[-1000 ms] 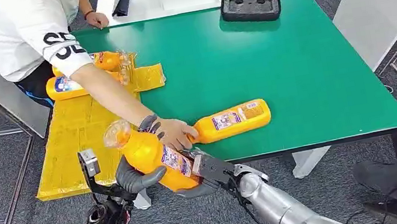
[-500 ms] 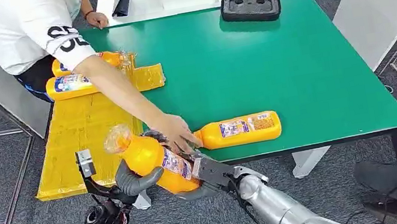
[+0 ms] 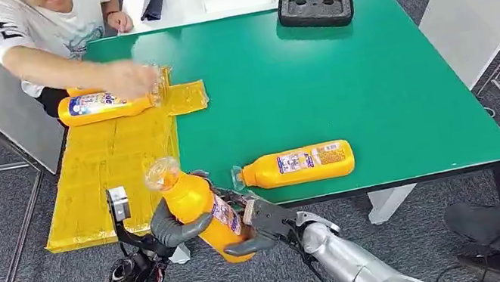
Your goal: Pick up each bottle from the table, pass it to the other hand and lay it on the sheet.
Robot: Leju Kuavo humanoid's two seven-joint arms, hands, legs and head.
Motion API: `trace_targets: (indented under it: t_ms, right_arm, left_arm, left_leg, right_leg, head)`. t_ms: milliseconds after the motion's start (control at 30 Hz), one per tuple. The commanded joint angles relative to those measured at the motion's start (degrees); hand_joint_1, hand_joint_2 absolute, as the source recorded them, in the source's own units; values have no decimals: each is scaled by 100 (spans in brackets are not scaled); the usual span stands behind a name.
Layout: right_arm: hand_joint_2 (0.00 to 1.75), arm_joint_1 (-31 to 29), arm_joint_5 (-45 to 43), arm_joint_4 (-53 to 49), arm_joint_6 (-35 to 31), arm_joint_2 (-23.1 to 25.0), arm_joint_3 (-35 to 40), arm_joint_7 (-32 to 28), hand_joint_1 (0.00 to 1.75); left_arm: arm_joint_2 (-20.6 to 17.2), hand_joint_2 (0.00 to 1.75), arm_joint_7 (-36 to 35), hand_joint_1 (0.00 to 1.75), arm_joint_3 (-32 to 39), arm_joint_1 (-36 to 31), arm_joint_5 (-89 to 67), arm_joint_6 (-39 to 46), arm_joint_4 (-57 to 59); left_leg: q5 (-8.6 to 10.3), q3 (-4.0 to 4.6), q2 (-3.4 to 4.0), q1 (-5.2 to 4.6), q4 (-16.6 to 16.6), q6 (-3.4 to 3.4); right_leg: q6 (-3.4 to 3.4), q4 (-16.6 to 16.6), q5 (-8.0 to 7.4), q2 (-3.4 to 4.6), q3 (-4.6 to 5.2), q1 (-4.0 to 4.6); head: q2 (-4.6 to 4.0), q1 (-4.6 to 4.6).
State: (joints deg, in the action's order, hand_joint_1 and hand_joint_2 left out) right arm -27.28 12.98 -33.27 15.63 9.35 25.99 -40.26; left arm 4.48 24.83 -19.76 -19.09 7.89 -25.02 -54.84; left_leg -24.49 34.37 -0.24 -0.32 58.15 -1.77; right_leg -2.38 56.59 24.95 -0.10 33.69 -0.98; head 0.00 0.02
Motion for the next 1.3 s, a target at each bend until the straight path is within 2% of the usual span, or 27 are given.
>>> trace_targets:
  t_ms: [33,233,367,400,600,733,867,1000,1167,1200,1300]
  right_arm:
    - [0,-144,-229,35,240,-15,-411,26,0]
    - [0,20,-280,-238,334,-36,-478,26,0]
    - [0,196,-283,-545,410,-85,-546,26,0]
    - [0,314,-408,-834,593,-125,-604,26,0]
    - [0,426,-451,-1087,732,-182,-664,26,0]
    - [0,606,-788,-1650,1070,-354,-836,26,0]
    - [0,672,-762,-1850,1003,-455,-1084,26,0]
    - [0,752,-695,-1993,1053,-458,-1203,26,0]
    - [0,778,-733,-2202,1119,-493,-1238,26,0]
    - [0,730,-765,-2236,1175,-490,-1233,26,0]
    - [0,641,-762,-2195,1154,-470,-1244,26,0]
  left_arm:
    - [-146,175,-66,175,-94,-207,-66,121,183]
    - [-167,175,-103,175,15,-259,-40,221,128]
    - [-257,175,-58,175,292,-389,-113,512,-56]
    - [-291,175,27,175,440,-443,-244,807,-164]
    - [-322,175,48,175,639,-470,-401,961,-307]
    - [-610,175,165,175,1107,-659,-755,1571,-513]
    - [-869,175,168,175,1526,-798,-1332,1950,-804]
    - [-1172,175,-42,175,1454,-836,-2392,2153,-1029]
    - [-1592,175,-234,175,1434,-1084,-3145,2318,-711]
    - [-1754,175,-370,175,1336,-1106,-3643,2571,-623]
    - [-1857,175,-411,175,1333,-1067,-3982,2758,-587]
  left_leg:
    - [-7,-16,2,10,1,14]
    - [0,-2,-1,4,-1,6]
    - [-5,-7,-4,14,4,13]
    - [-3,-2,-6,11,5,12]
    - [-3,-6,-2,9,2,11]
    - [-2,4,-1,8,6,8]
    - [-4,1,-4,14,10,13]
    - [-5,-1,2,12,8,12]
    - [-6,-4,0,13,9,12]
    - [-4,-4,6,11,5,11]
    - [-4,-5,12,9,5,12]
  right_leg:
    - [13,-3,5,1,-19,11]
    - [6,-1,1,-2,-3,4]
    - [13,-2,4,-5,-12,14]
    - [11,0,3,-7,-7,12]
    - [10,0,3,-3,-8,10]
    - [7,2,1,-2,1,8]
    - [13,5,4,-6,-3,14]
    - [11,5,4,-1,-1,13]
    - [11,4,5,-2,-7,13]
    - [11,4,2,4,-3,11]
    - [11,6,2,9,-1,9]
  head:
    - [0,-2]
    - [0,0]
    - [0,0]
    - [0,0]
    - [0,-2]
    - [0,2]
    - [0,2]
    - [0,-2]
    - [0,2]
    - [0,2]
    - [0,2]
